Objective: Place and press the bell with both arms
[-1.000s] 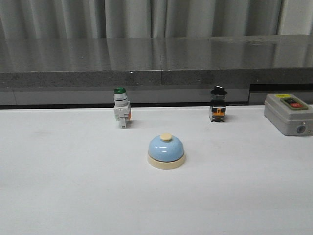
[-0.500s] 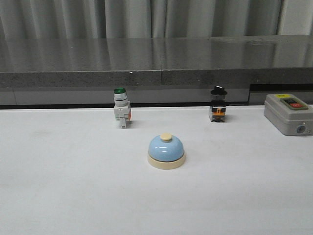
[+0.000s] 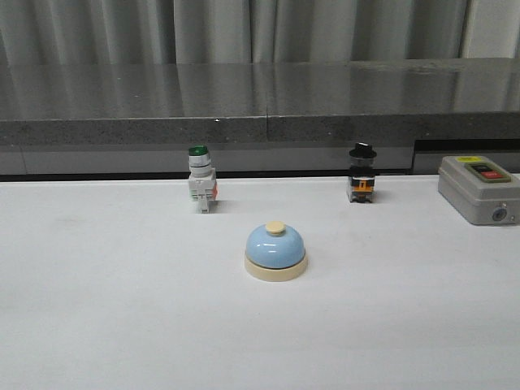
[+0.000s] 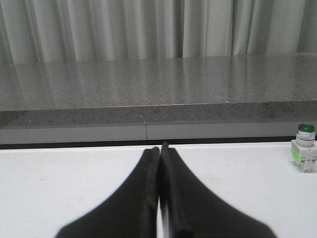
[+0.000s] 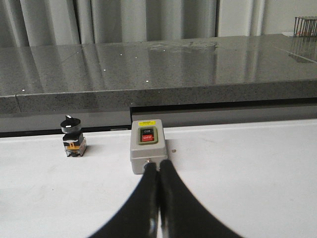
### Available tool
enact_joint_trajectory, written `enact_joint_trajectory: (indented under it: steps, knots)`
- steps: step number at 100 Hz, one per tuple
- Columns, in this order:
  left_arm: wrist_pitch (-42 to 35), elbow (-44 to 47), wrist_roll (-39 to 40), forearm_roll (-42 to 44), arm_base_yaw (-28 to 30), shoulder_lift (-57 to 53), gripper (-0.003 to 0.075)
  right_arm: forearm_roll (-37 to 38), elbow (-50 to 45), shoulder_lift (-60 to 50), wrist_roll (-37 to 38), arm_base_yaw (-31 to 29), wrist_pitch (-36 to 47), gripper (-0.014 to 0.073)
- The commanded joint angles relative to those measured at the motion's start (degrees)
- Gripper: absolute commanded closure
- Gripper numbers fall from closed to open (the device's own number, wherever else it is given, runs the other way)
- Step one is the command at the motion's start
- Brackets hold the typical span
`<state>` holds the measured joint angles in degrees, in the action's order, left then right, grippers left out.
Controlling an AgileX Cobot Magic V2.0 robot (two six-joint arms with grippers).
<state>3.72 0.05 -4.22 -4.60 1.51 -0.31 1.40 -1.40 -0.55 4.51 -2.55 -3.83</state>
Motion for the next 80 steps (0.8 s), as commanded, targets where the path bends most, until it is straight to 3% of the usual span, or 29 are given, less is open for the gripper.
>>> enact_joint_trajectory:
  steps: [1, 80]
  knots:
    - [-4.4, 2.5, 0.2, -0.1, -0.2, -1.7, 0.0741, -0.3, 0.7, -1.2, 0.2, -0.4, 4.8, 0.0655]
    - [-4.4, 2.5, 0.2, -0.1, -0.2, -1.7, 0.0741, -0.3, 0.7, -1.2, 0.2, -0.4, 3.8, 0.0655]
